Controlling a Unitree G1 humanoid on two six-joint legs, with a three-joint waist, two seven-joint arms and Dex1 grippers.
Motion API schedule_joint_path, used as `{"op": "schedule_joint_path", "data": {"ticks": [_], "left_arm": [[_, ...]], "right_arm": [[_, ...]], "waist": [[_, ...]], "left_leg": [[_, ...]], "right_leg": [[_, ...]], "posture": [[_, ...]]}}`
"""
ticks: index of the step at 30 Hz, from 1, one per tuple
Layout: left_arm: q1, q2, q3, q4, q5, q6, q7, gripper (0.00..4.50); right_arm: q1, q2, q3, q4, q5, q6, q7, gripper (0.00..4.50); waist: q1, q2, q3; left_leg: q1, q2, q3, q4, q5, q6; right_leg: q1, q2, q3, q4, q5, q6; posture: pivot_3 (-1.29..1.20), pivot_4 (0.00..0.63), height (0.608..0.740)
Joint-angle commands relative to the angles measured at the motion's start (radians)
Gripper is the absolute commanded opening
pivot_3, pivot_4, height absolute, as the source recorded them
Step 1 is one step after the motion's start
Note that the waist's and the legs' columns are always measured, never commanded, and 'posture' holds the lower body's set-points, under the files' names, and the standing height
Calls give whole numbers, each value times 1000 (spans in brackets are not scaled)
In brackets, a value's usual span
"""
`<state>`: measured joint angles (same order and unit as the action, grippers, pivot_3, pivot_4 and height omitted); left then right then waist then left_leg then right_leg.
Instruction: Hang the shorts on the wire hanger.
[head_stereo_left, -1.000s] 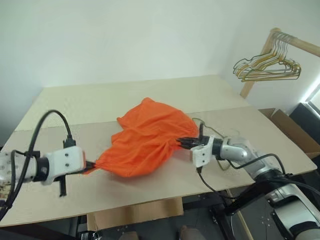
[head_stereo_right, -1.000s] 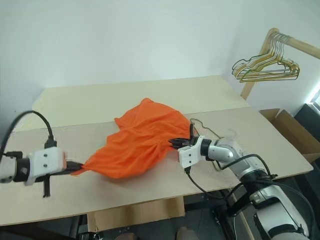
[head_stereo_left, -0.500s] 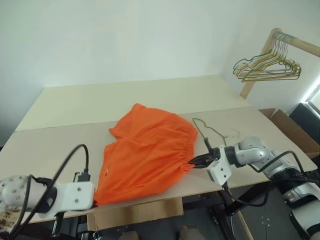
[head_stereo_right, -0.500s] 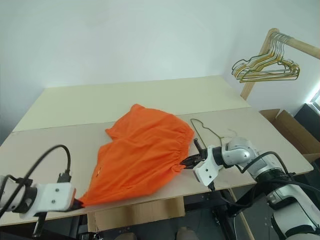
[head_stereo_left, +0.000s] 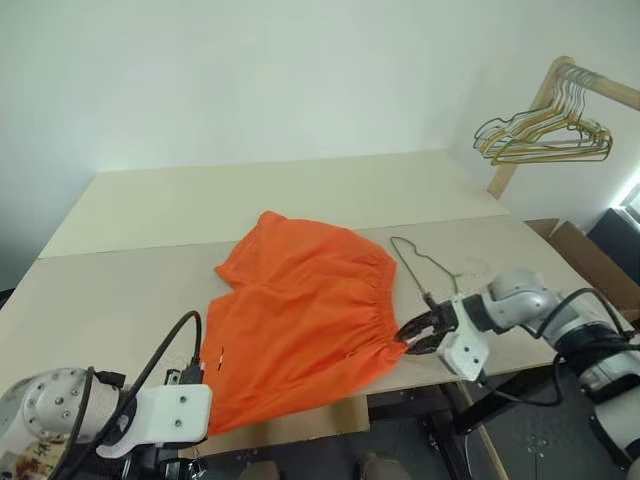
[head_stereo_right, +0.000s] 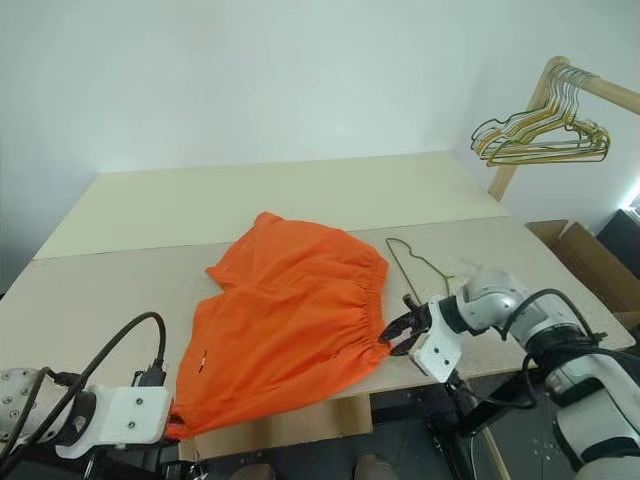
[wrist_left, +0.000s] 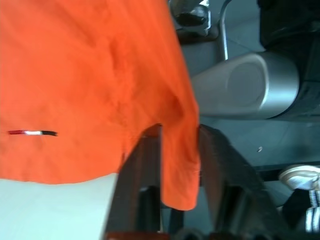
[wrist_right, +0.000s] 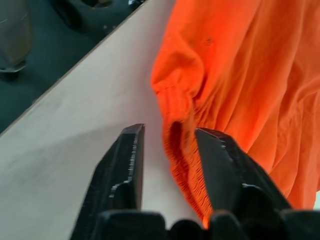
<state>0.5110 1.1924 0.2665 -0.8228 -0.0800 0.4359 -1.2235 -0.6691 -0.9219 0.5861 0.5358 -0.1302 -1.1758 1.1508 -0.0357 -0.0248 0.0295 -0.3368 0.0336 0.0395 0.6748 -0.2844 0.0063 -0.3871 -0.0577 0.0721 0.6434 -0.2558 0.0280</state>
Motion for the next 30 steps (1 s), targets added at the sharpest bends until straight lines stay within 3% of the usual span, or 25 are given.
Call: {"op": "schedule_joint_path", "data": {"ticks": [1, 4, 6, 11, 14, 17, 24, 30], "left_arm": [[-13, 13, 87, 45, -8, -28, -47, 2672], [-14, 13, 156, 108, 3, -80, -85, 3683], [-35, 2, 210, 169, 21, -136, -78, 4367], [-174, -49, 286, 255, -164, -148, -117, 4463], [-325, -131, 246, 288, -344, -127, -94, 4463], [-458, -223, 178, 315, -465, -85, -43, 4463], [-599, -335, 52, 351, -565, -39, 28, 4463], [-696, -421, -9, 357, -665, 1, 65, 4463]], "right_arm": [[9, -36, -32, -77, 71, 47, 13, 3307], [46, -96, -64, -172, 169, 206, 61, 3319], [105, -167, -132, -318, 294, 541, 71, 3319], [136, -223, -278, -520, 373, 1245, -33, 3319], [91, -115, -334, -515, 409, 1708, -188, 3319], [82, 28, -415, -496, 425, 2012, -363, 3319], [142, 206, -454, -571, 330, 2241, -636, 3319], [133, 290, -478, -545, 319, 2311, -711, 3319]], "waist": [[-4, 0, 0], [-5, 1, 1], [1, 1, 3], [11, 1, 4], [11, 0, 4], [14, -1, 3], [21, -1, 3], [12, -1, 2]], "left_leg": [[0, 0, 0, 0, 0, 0], [0, 0, 0, 0, 0, 0], [-1, 0, 0, 0, 0, 0], [0, 1, 0, 0, 0, 0], [0, 1, 0, 0, 0, 0], [-2, 1, 1, 1, 0, 0], [-24, -2, -2, 3, 0, 0], [-34, -3, -2, 6, 0, 0]], "right_leg": [[0, 0, 0, 0, 0, 0], [-1, 0, 0, 1, 0, -1], [-1, 0, 0, 0, -1, -1], [-1, -2, 0, 0, -1, -1], [-1, -1, -1, 1, -1, -1], [-2, 0, -1, 1, 3, 5], [-21, 1, -2, 4, 4, 7], [-30, 1, -1, 4, 7, 10]], "posture": [[52, 0, 740], [48, 0, 740], [46, 0, 740], [22, 0, 740], [11, 0, 740], [11, 0, 740], [-21, 0, 740], [-27, 0, 740]]}}
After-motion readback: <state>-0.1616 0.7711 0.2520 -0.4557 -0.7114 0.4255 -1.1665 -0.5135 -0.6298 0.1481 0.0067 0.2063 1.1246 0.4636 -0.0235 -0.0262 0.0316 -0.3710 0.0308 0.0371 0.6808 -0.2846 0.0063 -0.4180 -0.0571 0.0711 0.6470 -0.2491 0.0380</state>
